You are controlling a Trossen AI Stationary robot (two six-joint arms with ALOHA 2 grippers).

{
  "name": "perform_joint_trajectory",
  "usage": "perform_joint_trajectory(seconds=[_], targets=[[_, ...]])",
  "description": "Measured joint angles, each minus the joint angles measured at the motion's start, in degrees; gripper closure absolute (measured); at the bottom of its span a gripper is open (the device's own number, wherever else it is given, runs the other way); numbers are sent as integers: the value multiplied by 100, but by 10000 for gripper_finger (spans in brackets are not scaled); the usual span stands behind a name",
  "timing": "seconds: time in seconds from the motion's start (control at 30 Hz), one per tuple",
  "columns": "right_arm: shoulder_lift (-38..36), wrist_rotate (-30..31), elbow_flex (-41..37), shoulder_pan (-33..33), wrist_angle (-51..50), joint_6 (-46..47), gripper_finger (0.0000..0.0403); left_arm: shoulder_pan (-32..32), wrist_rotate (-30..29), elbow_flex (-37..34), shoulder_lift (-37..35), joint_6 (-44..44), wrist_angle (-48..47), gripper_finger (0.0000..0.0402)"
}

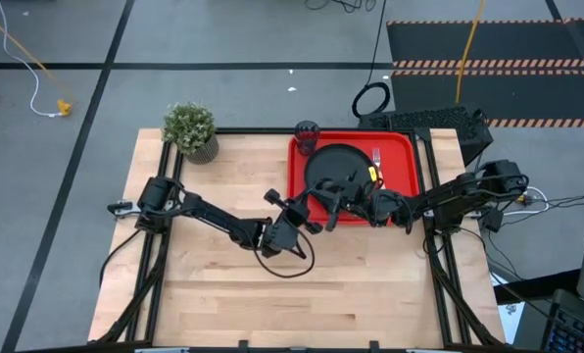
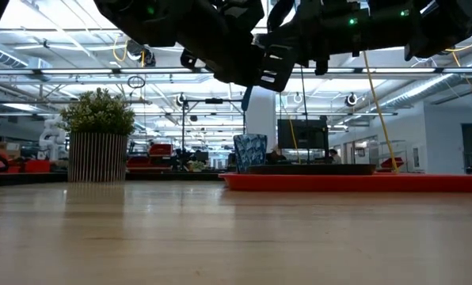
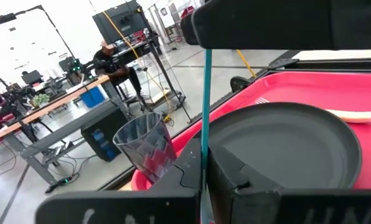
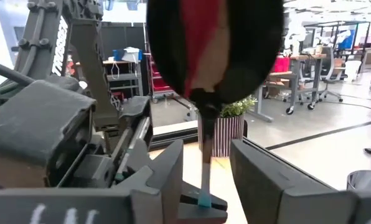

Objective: Pick and place plate/cup/fork/spoon on tray
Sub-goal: Put the blue spoon on the serving tray to the right of the yellow fork

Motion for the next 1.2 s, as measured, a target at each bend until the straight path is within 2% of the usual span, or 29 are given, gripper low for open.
perform_joint_trajectory(seconds=[0.13,0.3,0.57,1.0,1.2], targets=[[0,-2,0,-6,0,0,312,0,246,0,0,-105,10,396],[0,-7,0,-7,2,0,357,-9,272,0,0,-181,94,396],[-4,-4,0,-4,17,-32,398,-52,282,0,0,-238,258,392],[-31,24,-4,-9,-134,-70,399,-176,469,7,-2,-304,277,276],[-483,52,-6,-20,-931,24,399,-475,16,7,-104,-135,257,235]])
